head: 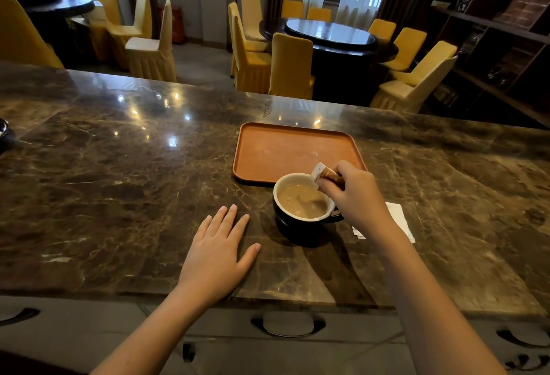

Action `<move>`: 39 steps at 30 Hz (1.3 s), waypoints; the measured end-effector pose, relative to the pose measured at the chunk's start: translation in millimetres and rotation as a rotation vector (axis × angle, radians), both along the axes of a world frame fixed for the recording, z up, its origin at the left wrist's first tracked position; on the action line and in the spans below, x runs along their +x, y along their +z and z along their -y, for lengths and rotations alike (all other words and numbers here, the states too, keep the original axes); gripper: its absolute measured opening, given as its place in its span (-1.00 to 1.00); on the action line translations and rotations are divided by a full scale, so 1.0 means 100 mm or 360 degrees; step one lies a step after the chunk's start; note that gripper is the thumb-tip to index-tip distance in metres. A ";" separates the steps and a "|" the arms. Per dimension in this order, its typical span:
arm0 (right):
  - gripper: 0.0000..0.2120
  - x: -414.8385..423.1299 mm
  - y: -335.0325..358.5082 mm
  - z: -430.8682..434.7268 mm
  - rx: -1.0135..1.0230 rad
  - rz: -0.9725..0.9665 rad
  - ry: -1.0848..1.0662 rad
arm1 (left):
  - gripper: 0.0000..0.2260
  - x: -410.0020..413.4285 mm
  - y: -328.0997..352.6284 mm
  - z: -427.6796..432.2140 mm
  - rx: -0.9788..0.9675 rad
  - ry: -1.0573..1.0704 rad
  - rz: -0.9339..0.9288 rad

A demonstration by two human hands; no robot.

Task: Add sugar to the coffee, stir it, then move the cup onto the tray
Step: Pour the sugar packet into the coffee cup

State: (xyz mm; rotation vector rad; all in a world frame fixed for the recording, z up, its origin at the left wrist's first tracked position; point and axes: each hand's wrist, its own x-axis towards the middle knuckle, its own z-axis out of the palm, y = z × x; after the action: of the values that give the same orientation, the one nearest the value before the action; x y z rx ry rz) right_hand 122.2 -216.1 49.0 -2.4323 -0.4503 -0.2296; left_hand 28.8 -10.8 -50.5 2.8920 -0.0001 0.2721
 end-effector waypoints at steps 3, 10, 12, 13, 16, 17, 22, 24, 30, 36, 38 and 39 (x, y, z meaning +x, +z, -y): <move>-0.86 -0.01 0.01 0.00 -0.0029 0.0008 0.0020 | -0.33 0.00 0.01 0.00 0.0004 -0.0007 -0.0017; -0.86 0.00 0.03 0.02 -0.0132 -0.0024 0.0078 | -0.32 0.00 0.02 0.00 -0.0021 -0.0002 -0.0022; -0.88 0.00 0.03 0.03 -0.0153 -0.0032 0.0071 | -0.32 -0.01 0.01 0.00 -0.0017 -0.0006 -0.0020; -0.88 0.00 0.02 0.03 -0.0157 -0.0040 0.0076 | -0.32 -0.01 0.01 0.00 -0.0009 -0.0009 -0.0019; -0.89 0.00 0.02 0.03 -0.0139 -0.0052 0.0099 | -0.32 0.00 0.01 0.00 -0.0015 -0.0005 -0.0012; -0.90 0.00 0.02 0.03 -0.0133 -0.0046 0.0100 | -0.32 0.00 0.01 0.00 -0.0015 -0.0003 -0.0013; -0.94 -0.01 0.01 0.03 -0.0118 -0.0032 0.0120 | -0.32 -0.01 0.02 0.01 -0.0009 -0.0004 -0.0012; -0.94 -0.02 0.00 0.03 -0.0115 -0.0020 0.0122 | -0.32 -0.01 0.01 0.01 -0.0017 -0.0005 -0.0001; -0.92 -0.02 -0.01 0.04 -0.0098 -0.0016 0.0112 | -0.33 -0.01 0.00 0.00 -0.0015 -0.0006 0.0013; -0.92 -0.03 0.01 0.03 -0.0067 0.0019 0.0123 | -0.32 -0.01 0.01 0.01 -0.0027 -0.0009 0.0015; -0.91 -0.04 0.00 0.03 -0.0059 0.0043 0.0111 | -0.32 -0.01 0.01 0.01 -0.0035 -0.0013 0.0010; -0.89 -0.04 0.00 0.03 -0.0043 0.0053 0.0096 | -0.32 -0.01 0.01 0.00 -0.0038 -0.0013 0.0012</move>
State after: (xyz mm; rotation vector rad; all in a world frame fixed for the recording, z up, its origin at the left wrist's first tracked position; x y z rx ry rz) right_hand 118.1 -218.9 48.9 -2.4401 -0.5441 -0.2396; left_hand 27.6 -11.2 -49.6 2.8667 -0.0099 0.2797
